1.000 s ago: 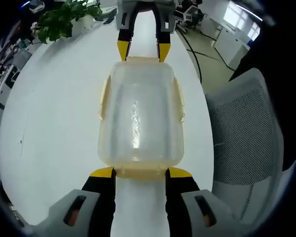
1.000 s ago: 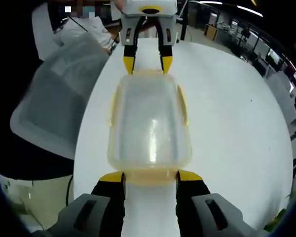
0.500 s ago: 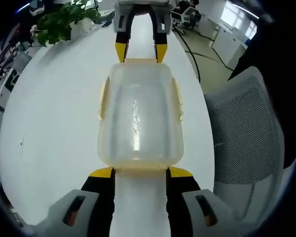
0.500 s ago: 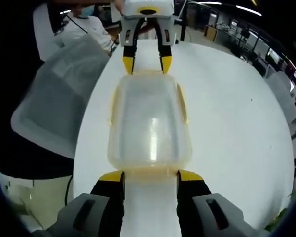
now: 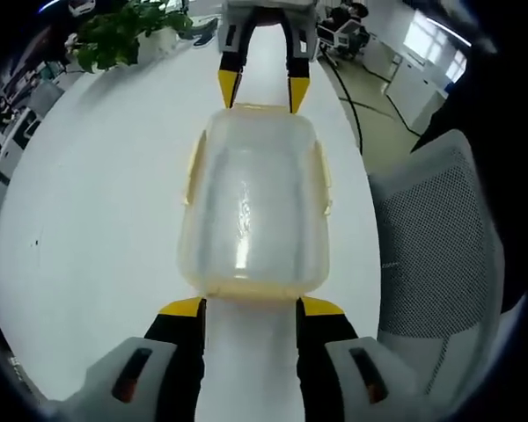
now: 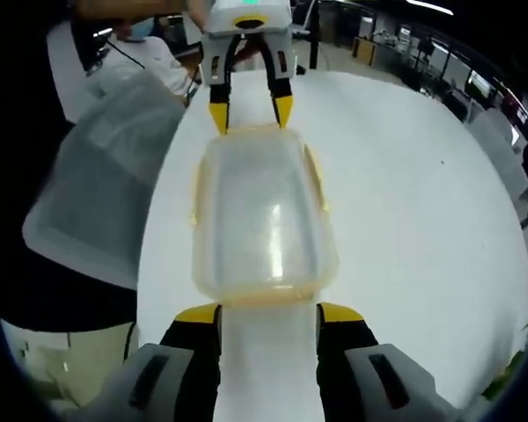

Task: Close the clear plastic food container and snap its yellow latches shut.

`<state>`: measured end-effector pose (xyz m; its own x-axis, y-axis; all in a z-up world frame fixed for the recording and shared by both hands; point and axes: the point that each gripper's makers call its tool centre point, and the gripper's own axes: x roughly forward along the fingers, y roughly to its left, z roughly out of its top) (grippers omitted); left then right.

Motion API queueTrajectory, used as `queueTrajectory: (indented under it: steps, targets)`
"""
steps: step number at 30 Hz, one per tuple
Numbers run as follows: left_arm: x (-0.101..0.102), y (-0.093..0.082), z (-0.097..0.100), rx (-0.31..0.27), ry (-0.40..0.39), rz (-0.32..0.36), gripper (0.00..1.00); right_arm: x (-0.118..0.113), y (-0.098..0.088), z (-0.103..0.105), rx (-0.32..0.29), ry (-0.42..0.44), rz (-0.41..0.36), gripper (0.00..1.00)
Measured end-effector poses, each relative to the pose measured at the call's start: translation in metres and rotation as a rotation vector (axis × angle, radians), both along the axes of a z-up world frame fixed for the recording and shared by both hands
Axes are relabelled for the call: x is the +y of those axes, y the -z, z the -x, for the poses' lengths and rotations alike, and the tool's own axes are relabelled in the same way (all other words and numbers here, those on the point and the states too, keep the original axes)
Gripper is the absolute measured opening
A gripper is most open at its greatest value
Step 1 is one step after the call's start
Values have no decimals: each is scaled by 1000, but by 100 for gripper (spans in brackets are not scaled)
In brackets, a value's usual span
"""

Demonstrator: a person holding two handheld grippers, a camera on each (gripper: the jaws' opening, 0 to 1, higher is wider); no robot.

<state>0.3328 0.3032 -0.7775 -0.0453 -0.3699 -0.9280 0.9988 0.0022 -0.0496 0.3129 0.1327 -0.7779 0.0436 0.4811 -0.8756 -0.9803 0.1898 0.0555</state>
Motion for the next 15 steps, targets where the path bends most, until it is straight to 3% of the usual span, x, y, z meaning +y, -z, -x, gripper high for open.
queueTrajectory:
  steps: [5, 12, 15]
  targets:
    - [5, 0, -1, 37, -78, 8, 40, -3, -4, 2, 32, 56, -19, 40]
    - [2, -8, 1, 112, -202, 79, 39, -4, -11, -2, 67, 165, -74, 40]
    - [0, -11, 0, 150, -293, 118, 38, -7, -9, 0, 90, 223, -88, 39]
